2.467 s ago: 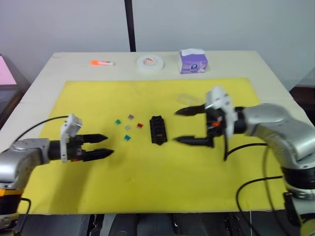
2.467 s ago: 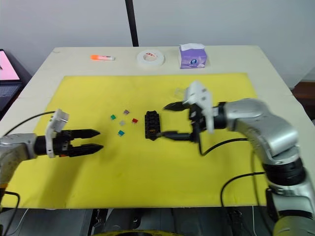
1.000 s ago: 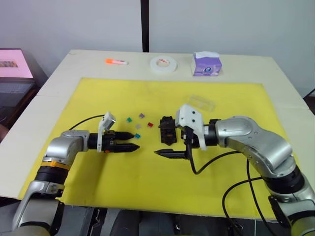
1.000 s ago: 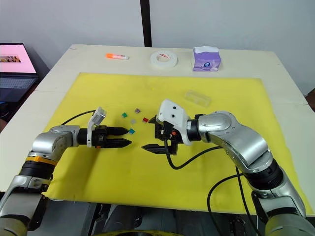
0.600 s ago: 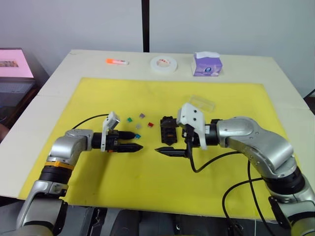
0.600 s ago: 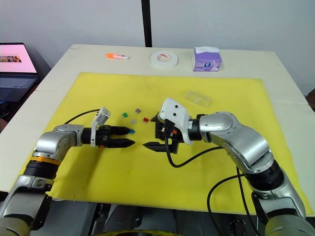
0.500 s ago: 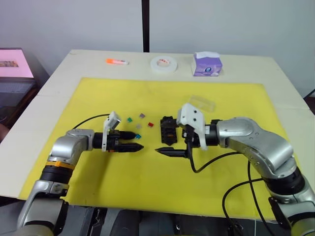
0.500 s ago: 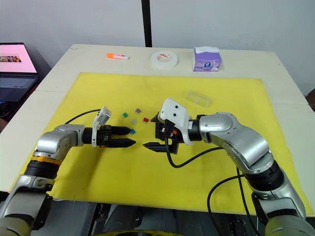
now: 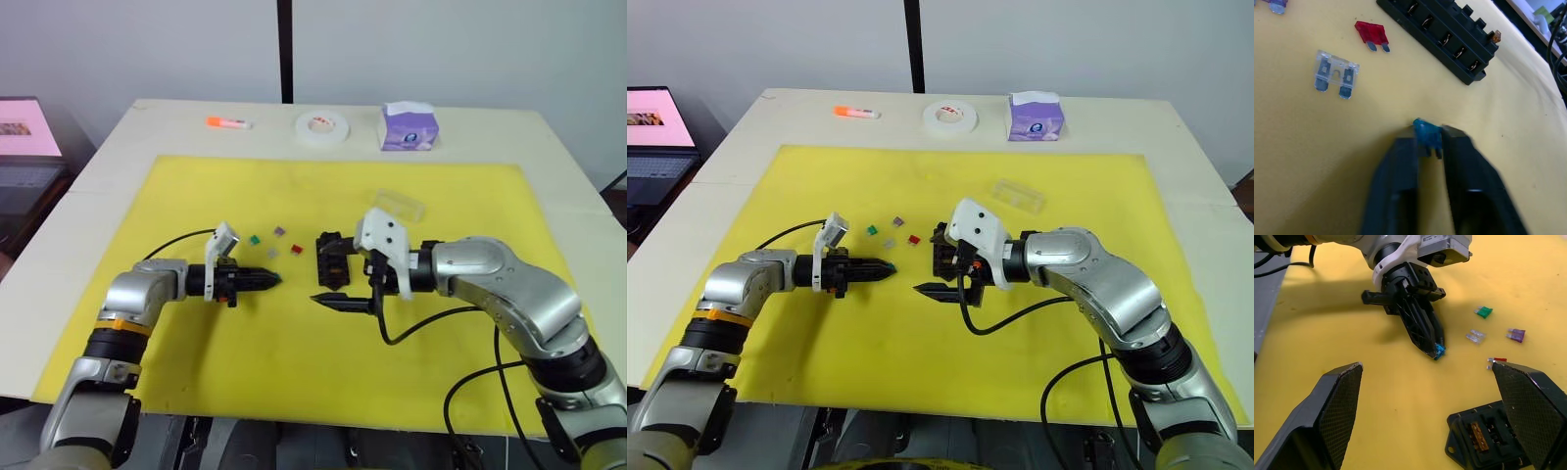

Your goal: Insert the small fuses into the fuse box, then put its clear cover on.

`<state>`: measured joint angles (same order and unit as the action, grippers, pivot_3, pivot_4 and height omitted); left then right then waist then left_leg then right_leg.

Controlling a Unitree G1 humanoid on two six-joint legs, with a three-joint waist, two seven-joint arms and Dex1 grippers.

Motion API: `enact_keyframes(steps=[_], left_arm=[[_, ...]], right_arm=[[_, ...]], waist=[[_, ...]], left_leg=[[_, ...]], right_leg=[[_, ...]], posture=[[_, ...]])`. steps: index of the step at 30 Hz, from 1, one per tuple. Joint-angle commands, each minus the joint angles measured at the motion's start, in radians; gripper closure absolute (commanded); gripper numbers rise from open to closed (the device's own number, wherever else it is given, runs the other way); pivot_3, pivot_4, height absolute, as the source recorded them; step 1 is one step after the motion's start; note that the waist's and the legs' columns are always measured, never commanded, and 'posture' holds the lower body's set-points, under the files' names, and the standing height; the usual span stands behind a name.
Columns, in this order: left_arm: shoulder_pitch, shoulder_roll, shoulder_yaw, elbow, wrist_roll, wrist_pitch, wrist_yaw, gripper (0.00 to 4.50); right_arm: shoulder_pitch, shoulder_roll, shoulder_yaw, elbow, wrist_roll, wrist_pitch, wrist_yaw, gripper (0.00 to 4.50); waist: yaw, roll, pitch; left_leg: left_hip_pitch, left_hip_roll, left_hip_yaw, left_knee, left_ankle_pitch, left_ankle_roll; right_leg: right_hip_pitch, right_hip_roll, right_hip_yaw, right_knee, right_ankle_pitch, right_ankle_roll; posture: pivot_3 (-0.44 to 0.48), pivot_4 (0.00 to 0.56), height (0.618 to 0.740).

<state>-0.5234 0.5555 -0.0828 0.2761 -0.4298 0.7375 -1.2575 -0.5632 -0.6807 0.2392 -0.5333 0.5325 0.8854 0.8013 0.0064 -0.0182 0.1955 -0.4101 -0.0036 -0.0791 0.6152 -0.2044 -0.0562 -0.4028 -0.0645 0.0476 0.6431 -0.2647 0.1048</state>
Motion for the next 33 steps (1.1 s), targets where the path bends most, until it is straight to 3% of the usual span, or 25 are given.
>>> enact_keyframes(steps=[1, 12, 21, 27, 33], left_arm=[[0.025, 0.008, -0.012, -0.009, -0.027, 0.032, -0.03, 4.46], [0.065, 0.032, 0.085, -0.08, -0.132, 0.132, -0.004, 4.46], [0.114, 0.032, 0.166, -0.17, -0.209, 0.204, 0.104, 4.46], [0.165, 0.056, 0.288, -0.271, -0.301, 0.353, 0.24, 4.46], [0.262, 0.012, 0.488, -0.468, -0.469, 0.574, 0.462, 4.46]], right_arm=[[-0.003, -0.001, -0.023, -0.002, -0.007, -0.022, 0.003, 0.0], [0.004, 0.004, -0.039, 0.003, 0.008, -0.014, 0.005, 0.0], [-0.002, 0.015, -0.069, 0.007, 0.042, 0.044, -0.018, 0.0], [0.009, 0.0, -0.073, -0.016, 0.051, 0.049, -0.009, 0.0], [0.04, -0.003, -0.078, -0.037, 0.056, 0.051, -0.016, 0.0]], waist=[[-0.003, 0.0, 0.0], [-0.027, 0.0, 0.0], [-0.026, 0.0, 0.0], [-0.029, -0.001, 0.001], [-0.026, -0.001, 0.001]], left_leg=[[0.0, 0.0, 0.0, 0.0, 0.0, 0.0], [0.0, 0.001, 0.0, 0.0, 0.0, 0.0], [0.0, 0.001, 0.0, -0.001, 0.0, 0.0], [0.0, 0.002, 0.0, -0.001, 0.0, 0.0], [0.0, 0.002, 0.0, -0.002, 0.0, 0.0]], right_leg=[[0.0, 0.0, 0.0, 0.0, 0.0, 0.0], [-0.002, 0.001, 0.0, 0.002, 0.0, 0.0], [-0.003, 0.001, 0.0, 0.002, 0.0, 0.0], [-0.003, 0.001, 0.0, 0.002, 0.0, 0.0], [-0.003, 0.001, 0.0, 0.002, 0.0, 0.0]], posture=[[0.0, 0.15, 0.74], [0.0, 0.15, 0.74], [0.0, 0.15, 0.74], [0.0, 0.15, 0.74], [0.0, 0.15, 0.74]])
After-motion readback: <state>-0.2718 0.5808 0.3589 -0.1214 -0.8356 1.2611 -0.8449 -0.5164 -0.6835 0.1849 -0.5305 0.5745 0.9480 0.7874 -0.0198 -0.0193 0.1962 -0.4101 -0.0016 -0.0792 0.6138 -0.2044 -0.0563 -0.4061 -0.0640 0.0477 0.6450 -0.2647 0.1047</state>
